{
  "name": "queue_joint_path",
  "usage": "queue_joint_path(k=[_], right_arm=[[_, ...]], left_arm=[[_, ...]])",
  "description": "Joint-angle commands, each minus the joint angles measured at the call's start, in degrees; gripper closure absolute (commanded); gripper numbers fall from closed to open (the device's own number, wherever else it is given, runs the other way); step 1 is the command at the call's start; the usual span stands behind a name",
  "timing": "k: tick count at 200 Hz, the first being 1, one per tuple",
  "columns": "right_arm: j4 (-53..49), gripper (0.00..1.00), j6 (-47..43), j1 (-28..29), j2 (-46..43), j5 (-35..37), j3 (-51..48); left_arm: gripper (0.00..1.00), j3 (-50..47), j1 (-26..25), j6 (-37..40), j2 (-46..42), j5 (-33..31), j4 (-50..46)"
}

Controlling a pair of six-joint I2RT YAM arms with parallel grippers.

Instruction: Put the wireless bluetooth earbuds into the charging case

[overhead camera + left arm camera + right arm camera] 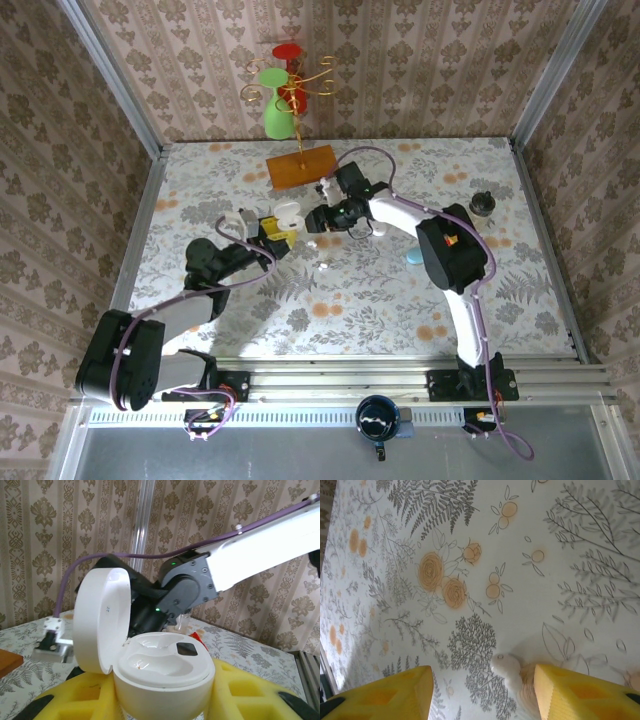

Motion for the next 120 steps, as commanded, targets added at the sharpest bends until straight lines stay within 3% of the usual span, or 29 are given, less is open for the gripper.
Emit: queue_joint_path(k=[1,47,120], right_arm=[[-8.2,0.43,-6.1,0.6,4.6,-3.5,6.4],[-14.0,0.43,-9.9,1.8,10.1,-6.4,13.2],[-17.3,0.49,-14.3,1.9,9.4,-7.5,10.3]], left_arm=[[0.76,-0.5,0.4,0.7,-1.2,0.4,0.6],[0.76,-0.7,0.3,0.6,-2.0,-0.8,-0.5],[0.76,-0.5,0.3,1.1,-2.1,-0.5,-0.8]])
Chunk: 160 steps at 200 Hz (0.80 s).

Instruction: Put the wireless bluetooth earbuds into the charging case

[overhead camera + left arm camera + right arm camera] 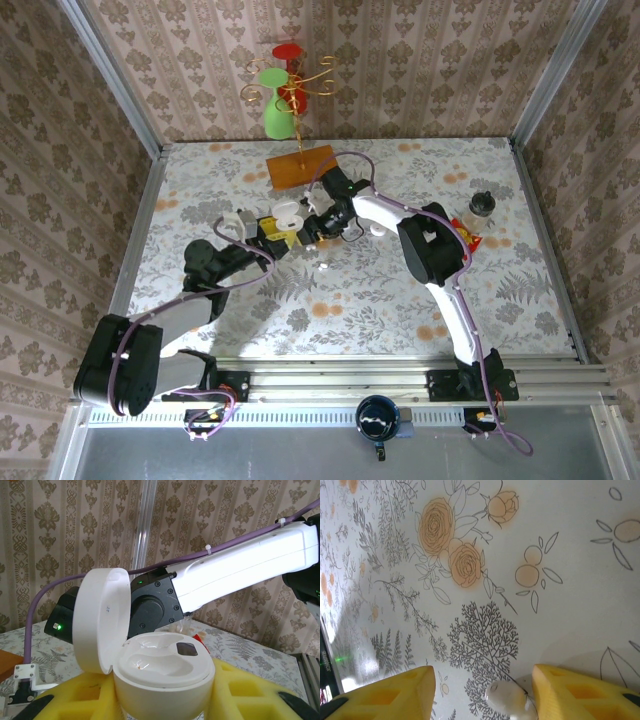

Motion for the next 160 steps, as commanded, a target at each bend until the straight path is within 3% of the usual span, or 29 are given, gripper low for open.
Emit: queue_joint_path(k=[1,88,128,160], right_arm=[[-3.9,0.49,-2.5,0.2,-0.3,-1.4,-1.3],[-2.8,0.6,-2.1,0.3,-2.6,-3.2,-5.2],[-1.9,0.66,-1.2,0.3,-2.0,-0.7,-5.8],[-1.3,0.65,0.0,0.5,-1.3,0.6,-5.4]], left_arm=[[0.76,-0.1,0.2,1.0,-0.7,0.2,0.0],[0.76,0.0,0.2,0.8,0.0,1.1,0.2],[0.76,0.1,0.2,0.5,0.3,1.5,0.7],[0.76,0.0,0.3,0.4,0.4,1.6,0.8]])
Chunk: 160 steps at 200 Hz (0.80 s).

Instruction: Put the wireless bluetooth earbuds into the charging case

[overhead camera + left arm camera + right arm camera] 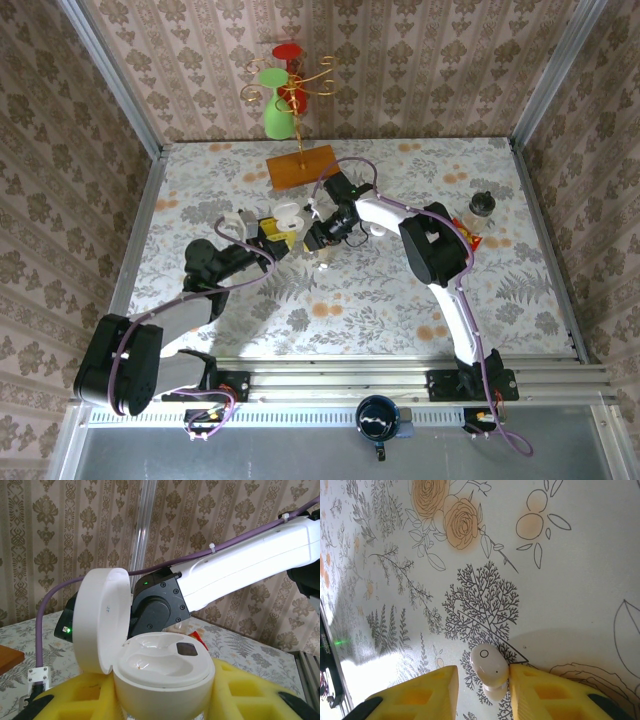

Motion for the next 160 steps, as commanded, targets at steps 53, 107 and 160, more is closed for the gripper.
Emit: queue_joint_path(k=[53,107,160], right_arm=[[-1.7,0.71,3.7,1.1,2.2,4.2,1.2],[0.8,0.79,6.8,1.2,0.0,6.9,-1.1],[18.2,0.81,17.0,0.7,-15.6,17.5,-20.4]], left_arm=[[0.76,0.1,0.3,-0.3,1.2,1.8,3.2],[0.75,0.0,0.2,0.1,1.3,1.7,3.1],[0.75,0.1,0.2,1.3,1.2,1.1,2.6]])
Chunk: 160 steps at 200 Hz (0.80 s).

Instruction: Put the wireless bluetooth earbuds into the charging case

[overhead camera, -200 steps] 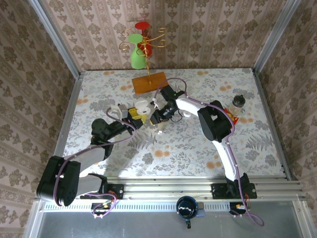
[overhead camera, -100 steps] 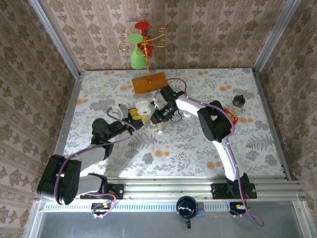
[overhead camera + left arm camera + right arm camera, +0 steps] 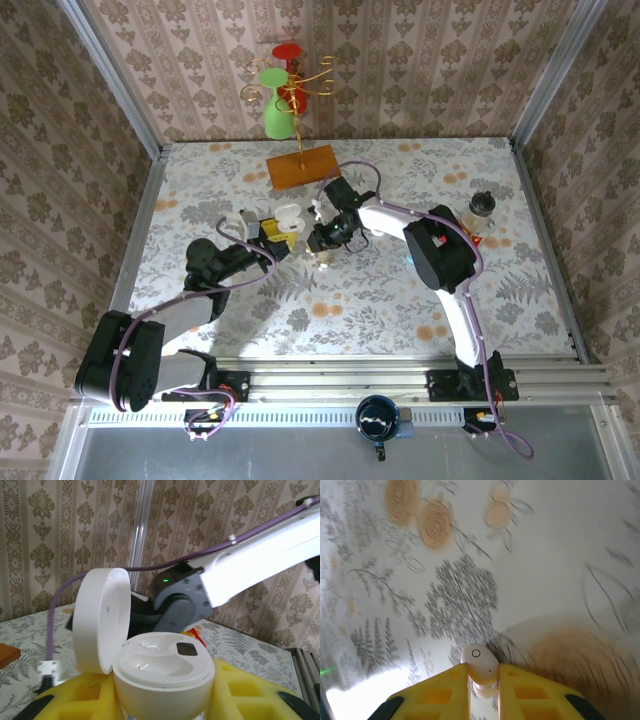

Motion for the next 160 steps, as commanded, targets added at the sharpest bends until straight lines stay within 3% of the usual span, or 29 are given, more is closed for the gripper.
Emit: queue_joint_path(k=[1,44,70,125,160], right_arm=[[8.3,0.81,7.1,-0.4,-7.8,8.7,-8.5],[17.7,0.8,18.2,-3.5,-21.3,17.6,-28.6],[21.9,0.8,23.4,-4.7,-26.1,17.7,-38.2],[25.2,0.76,27.2,-4.7,-27.8,16.6,-43.6],[22.4,0.6,24.9,-5.3,-30.2,18.8,-42.9]], left_arm=[[0.75,0.1,0.2,1.3,0.1,0.5,2.2],[0.75,0.6,0.2,1.2,0.3,0.6,1.9],[0.75,0.8,0.1,1.5,0.5,0.5,1.4],[0.76,2.0,-0.4,1.2,1.3,0.8,1.1],[0.75,1.9,-0.7,1.4,1.0,0.7,0.3]])
